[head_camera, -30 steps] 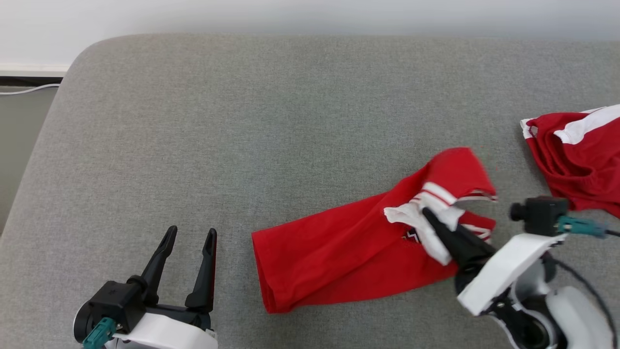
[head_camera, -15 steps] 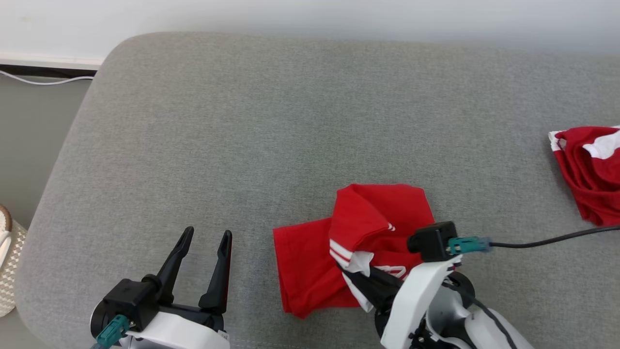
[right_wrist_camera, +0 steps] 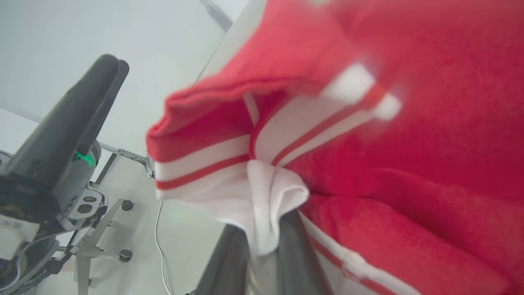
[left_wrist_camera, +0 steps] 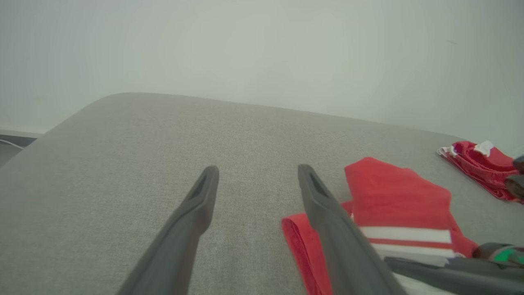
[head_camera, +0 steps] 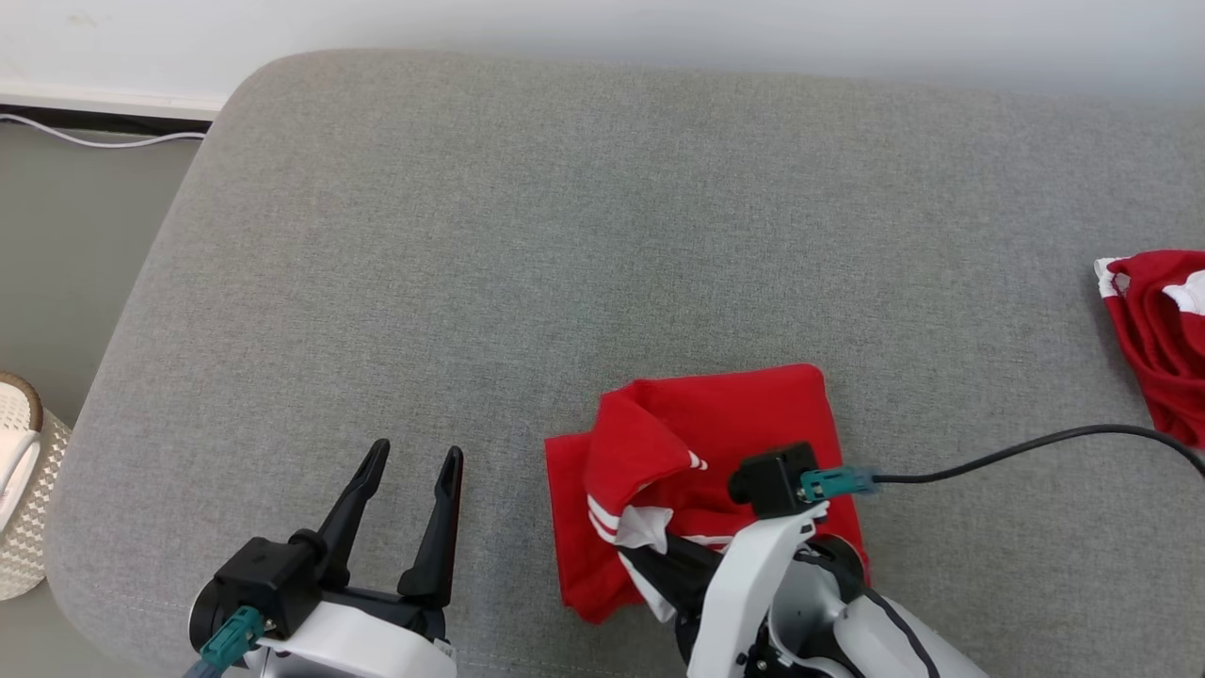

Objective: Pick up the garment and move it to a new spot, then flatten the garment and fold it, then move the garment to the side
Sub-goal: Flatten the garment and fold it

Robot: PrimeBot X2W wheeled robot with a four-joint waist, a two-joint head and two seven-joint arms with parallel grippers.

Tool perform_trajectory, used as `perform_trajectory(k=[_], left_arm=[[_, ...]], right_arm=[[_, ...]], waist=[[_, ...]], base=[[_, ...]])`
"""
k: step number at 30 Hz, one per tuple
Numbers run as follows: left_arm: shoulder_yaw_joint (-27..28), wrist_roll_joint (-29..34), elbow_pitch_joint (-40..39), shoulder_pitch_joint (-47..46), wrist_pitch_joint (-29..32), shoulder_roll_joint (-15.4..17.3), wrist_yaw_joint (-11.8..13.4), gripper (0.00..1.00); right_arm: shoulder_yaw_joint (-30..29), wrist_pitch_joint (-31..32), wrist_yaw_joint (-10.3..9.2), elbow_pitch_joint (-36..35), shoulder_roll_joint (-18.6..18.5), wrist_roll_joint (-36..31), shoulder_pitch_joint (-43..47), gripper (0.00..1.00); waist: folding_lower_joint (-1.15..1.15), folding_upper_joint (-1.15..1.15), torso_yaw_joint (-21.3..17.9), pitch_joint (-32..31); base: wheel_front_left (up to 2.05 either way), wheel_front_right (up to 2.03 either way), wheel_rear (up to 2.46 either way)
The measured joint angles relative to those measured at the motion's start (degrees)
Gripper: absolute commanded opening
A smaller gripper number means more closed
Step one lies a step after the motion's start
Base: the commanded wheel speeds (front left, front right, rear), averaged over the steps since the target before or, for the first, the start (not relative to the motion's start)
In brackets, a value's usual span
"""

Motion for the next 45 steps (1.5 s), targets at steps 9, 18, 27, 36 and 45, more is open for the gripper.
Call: perform_trajectory(k=[9, 18, 27, 36, 45], left_arm=[[-0.4, 0.0, 0.8, -1.4, -0.2, -0.2, -0.6, 1.0], [-0.3, 0.0, 1.1, -1.9, -0.5, -0.3, -0.7, 1.0], [0.1, 0.0, 1.3, -1.9, -0.5, 0.0, -0.7, 1.0], [1.3, 0.0, 0.6, -1.0, -0.4, 1.9, 0.1, 1.0], [2.5, 0.0, -0.6, 0.9, 0.8, 3.5, 2.7, 1.0]], right_arm=[[6.7, -4.4, 0.0, 5.2, 0.0, 5.6, -5.0, 1.0], [11.2, -5.9, 0.0, 3.9, 0.0, 10.0, -7.1, 1.0], [12.1, -16.1, 0.01, -5.9, -6.6, 5.1, -7.9, 1.0], [-2.7, -28.8, 0.01, -5.8, -13.1, -9.3, -0.8, 1.0], [-20.7, -29.7, 0.01, -13.8, -12.0, -24.6, 12.0, 1.0]], waist=[[0.0, 0.0, -0.4, 0.5], [0.0, 0.0, -1.4, 0.2], [0.0, 0.0, -3.2, -1.0], [0.0, 0.0, -5.2, -3.2], [0.0, 0.0, -7.1, -5.6]], base=[[0.0, 0.0, 0.0], [0.0, 0.0, 0.0], [0.0, 0.0, 0.0], [0.0, 0.0, 0.0], [0.0, 0.0, 0.0]])
